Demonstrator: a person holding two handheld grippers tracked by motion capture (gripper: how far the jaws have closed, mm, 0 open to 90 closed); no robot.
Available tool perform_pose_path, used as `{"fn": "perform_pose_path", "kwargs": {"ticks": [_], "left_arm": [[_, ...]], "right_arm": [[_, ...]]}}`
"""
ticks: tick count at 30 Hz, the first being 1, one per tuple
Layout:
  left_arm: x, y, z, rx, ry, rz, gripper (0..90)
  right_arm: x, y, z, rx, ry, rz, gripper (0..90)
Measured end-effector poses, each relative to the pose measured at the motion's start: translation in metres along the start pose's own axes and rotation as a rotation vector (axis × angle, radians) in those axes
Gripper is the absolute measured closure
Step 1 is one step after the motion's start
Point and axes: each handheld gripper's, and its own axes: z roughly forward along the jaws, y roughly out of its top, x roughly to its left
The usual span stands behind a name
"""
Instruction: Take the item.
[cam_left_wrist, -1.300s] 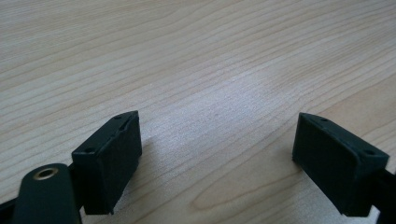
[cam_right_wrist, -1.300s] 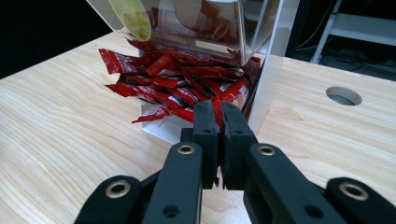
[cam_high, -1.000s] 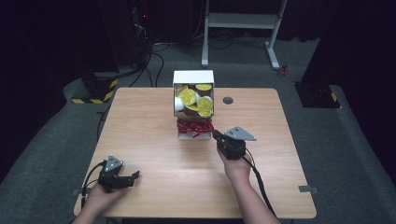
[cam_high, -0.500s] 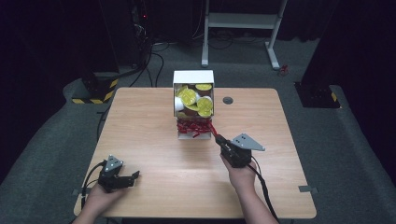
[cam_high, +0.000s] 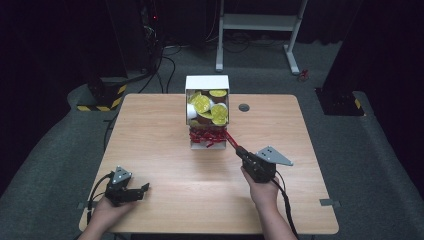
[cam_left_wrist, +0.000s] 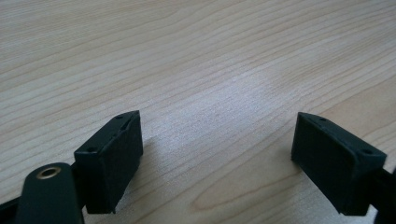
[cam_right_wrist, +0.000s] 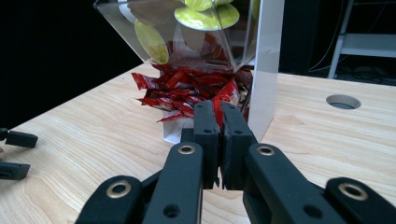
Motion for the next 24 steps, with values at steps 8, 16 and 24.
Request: {"fn": "perform_pose_path", "kwargs": {"ticks": [8, 16, 24], "left_arm": [[0.0, 0.0, 0.0, 0.001, -0.001, 0.001, 16.9], [0.0, 0.001, 0.001, -0.004, 0.0, -0.003, 17.0], [0.0, 0.001, 0.001, -0.003, 0.0, -0.002, 17.1]], "right_arm": [[0.0, 0.001, -0.008, -0.009, -0.007, 0.0, 87.3], [-0.001, 0.001, -0.017, -0.019, -0.01, 0.01, 87.3], [-0.002, -0.002, -0.021, -0.014, -0.021, 0.016, 87.3]]}}
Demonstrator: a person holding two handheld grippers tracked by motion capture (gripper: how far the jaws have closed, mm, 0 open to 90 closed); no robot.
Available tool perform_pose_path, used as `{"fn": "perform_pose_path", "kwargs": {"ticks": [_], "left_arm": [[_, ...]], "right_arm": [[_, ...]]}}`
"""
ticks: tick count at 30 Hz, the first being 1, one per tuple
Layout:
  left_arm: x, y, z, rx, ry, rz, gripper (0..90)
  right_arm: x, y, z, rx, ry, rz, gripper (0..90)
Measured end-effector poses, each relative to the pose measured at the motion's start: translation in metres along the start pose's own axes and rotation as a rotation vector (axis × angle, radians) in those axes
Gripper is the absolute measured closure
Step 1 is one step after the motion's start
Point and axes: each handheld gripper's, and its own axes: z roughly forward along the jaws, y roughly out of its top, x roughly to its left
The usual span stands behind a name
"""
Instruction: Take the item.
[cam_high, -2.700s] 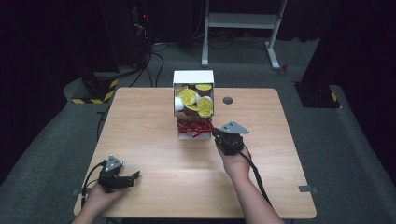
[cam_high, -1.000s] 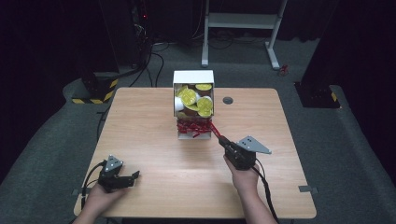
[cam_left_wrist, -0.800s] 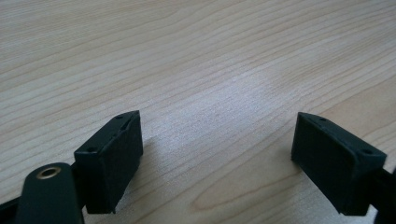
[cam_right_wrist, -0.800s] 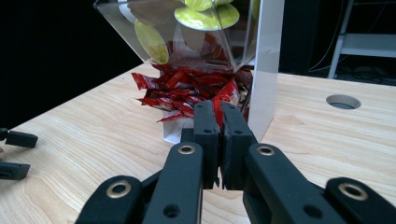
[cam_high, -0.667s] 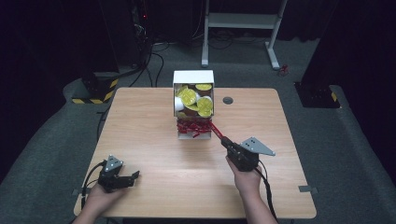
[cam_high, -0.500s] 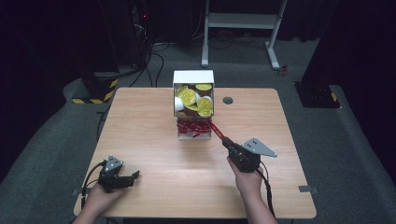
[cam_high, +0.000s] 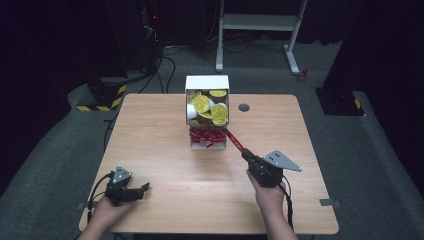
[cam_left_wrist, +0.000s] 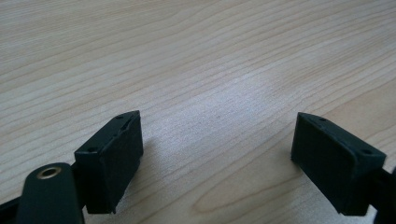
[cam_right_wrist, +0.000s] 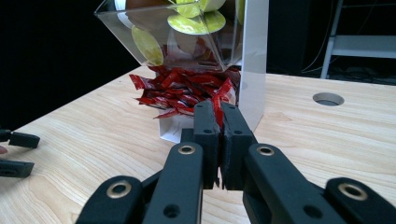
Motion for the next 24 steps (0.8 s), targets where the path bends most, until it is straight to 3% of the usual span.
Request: {"fn": "perform_pose_path", "kwargs": {"ticks": [11, 24], "left_arm": [[0.0, 0.0, 0.0, 0.0, 0.0, 0.0, 17.1], [0.0, 0.0, 0.0, 0.0, 0.0, -0.001, 17.2]], "right_arm": [[-0.007, -0.004, -0.002, 0.011, -0.021, 0.02, 87.3], [-0.024, -0.006, -0.008, 0.007, -0.089, 0.025, 87.3]]}}
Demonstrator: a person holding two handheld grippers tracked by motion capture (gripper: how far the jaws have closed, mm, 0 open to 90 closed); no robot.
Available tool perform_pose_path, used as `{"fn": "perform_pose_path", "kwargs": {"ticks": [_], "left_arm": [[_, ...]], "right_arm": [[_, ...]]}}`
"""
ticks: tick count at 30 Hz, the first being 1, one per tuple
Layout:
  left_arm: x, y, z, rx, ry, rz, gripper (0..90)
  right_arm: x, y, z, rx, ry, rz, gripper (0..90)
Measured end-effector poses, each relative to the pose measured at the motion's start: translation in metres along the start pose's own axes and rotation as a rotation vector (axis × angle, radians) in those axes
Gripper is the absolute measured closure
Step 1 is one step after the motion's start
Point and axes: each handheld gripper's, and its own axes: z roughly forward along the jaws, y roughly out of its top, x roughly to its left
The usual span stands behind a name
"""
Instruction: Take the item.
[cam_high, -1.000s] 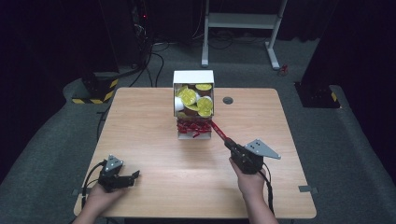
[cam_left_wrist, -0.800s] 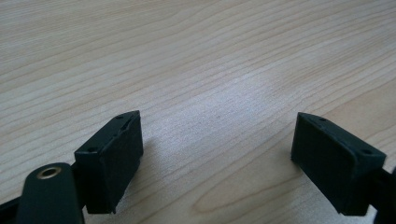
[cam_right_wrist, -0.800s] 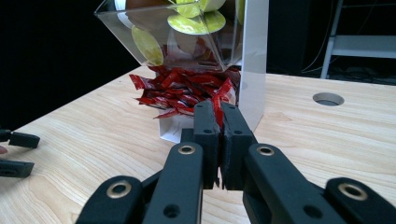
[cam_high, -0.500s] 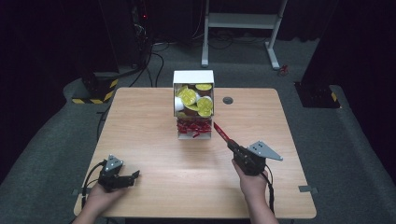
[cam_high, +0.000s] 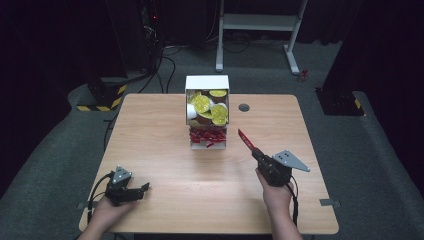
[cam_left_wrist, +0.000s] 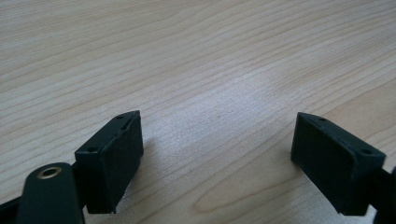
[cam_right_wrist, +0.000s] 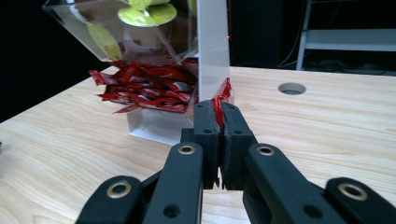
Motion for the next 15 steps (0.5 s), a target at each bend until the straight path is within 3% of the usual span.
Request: {"fn": "perform_pose_path", "kwargs": {"ticks": [15], "left_arm": [[0.0, 0.0, 0.0, 0.0, 0.002, -0.001, 17.2]], "right_arm": [[-0.027, -0.002, -0.004, -0.007, -0.065, 0.032, 87.4]]}}
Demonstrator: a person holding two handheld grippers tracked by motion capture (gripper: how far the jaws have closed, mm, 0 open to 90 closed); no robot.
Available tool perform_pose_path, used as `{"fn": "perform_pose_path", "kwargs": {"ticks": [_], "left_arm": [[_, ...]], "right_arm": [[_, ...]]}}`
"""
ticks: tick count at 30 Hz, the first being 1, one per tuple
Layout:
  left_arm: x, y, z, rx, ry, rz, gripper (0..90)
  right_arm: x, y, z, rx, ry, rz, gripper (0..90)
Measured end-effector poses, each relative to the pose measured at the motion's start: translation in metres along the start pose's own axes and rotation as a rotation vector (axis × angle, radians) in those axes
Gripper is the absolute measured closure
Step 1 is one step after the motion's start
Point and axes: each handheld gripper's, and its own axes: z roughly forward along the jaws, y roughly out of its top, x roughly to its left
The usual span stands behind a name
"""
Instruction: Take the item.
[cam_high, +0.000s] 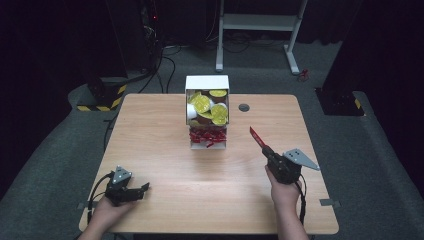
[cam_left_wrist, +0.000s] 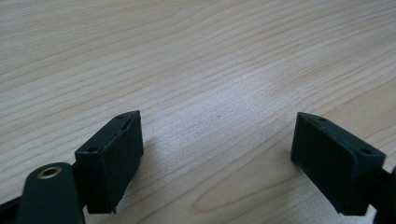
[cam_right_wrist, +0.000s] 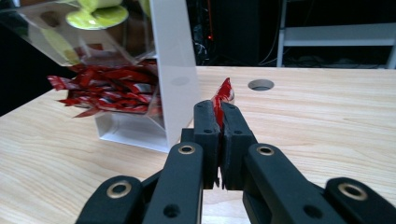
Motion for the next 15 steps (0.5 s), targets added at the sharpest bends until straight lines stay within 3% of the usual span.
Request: {"fn": "perform_pose_path", "kwargs": {"ticks": [15], "left_arm": [[0.0, 0.0, -0.001, 0.003, 0.006, -0.006, 17.2]], "right_arm": [[-0.026, -0.007, 0.008, 0.03, -0.054, 0.039, 87.3]]}}
